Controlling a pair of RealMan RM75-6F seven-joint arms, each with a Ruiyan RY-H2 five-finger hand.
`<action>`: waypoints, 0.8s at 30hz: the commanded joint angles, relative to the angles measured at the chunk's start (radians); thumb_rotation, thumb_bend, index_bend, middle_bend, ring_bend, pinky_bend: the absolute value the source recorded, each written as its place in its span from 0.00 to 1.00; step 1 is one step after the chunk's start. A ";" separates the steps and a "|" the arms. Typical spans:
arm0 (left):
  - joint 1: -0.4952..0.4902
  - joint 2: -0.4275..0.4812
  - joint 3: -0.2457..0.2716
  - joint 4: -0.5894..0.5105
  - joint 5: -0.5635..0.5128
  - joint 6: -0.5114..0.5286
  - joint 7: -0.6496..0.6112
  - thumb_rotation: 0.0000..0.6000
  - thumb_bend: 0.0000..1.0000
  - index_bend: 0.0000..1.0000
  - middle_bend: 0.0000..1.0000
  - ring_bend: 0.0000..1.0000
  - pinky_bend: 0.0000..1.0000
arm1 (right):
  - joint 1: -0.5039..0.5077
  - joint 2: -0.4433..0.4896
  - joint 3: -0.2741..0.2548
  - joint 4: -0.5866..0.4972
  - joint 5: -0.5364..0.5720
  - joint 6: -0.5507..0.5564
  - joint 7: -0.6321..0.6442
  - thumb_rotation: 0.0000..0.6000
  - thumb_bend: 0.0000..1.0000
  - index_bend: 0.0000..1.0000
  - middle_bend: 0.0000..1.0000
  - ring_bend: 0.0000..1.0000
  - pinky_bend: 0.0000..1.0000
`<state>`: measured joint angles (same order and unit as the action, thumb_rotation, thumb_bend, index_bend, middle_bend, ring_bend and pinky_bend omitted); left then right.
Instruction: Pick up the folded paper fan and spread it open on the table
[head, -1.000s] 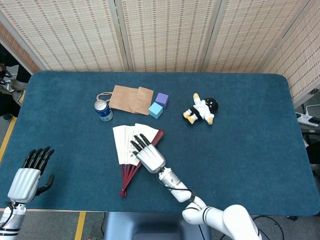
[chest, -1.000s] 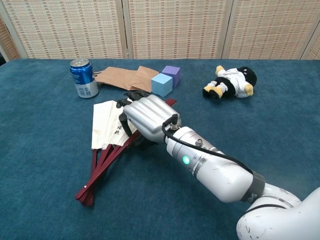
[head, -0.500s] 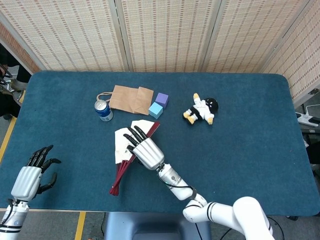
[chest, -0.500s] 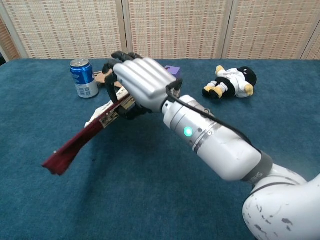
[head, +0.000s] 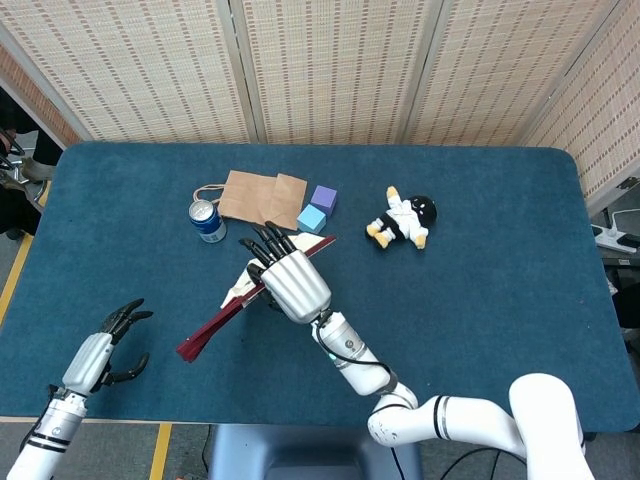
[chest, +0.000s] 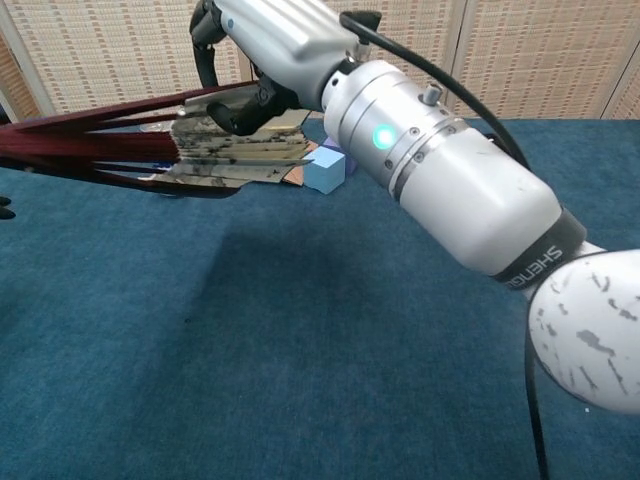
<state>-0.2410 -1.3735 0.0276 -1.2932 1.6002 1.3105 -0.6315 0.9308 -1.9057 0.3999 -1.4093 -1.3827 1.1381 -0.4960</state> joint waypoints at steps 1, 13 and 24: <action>-0.034 -0.035 -0.021 -0.064 -0.051 -0.060 -0.165 1.00 0.41 0.15 0.00 0.00 0.07 | 0.025 -0.014 0.047 -0.059 0.091 -0.022 -0.073 1.00 0.67 0.74 0.18 0.00 0.09; -0.081 -0.195 -0.178 -0.098 -0.243 -0.099 -0.181 1.00 0.40 0.06 0.00 0.00 0.09 | 0.087 -0.079 0.091 -0.052 0.187 0.009 -0.129 1.00 0.67 0.74 0.18 0.00 0.09; -0.120 -0.298 -0.219 -0.111 -0.267 -0.113 -0.121 1.00 0.39 0.00 0.00 0.00 0.08 | 0.109 -0.152 0.085 0.038 0.199 0.048 -0.061 1.00 0.67 0.74 0.19 0.00 0.12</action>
<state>-0.3565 -1.6600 -0.1847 -1.4006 1.3377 1.1946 -0.7656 1.0361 -2.0492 0.4855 -1.3808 -1.1860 1.1817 -0.5673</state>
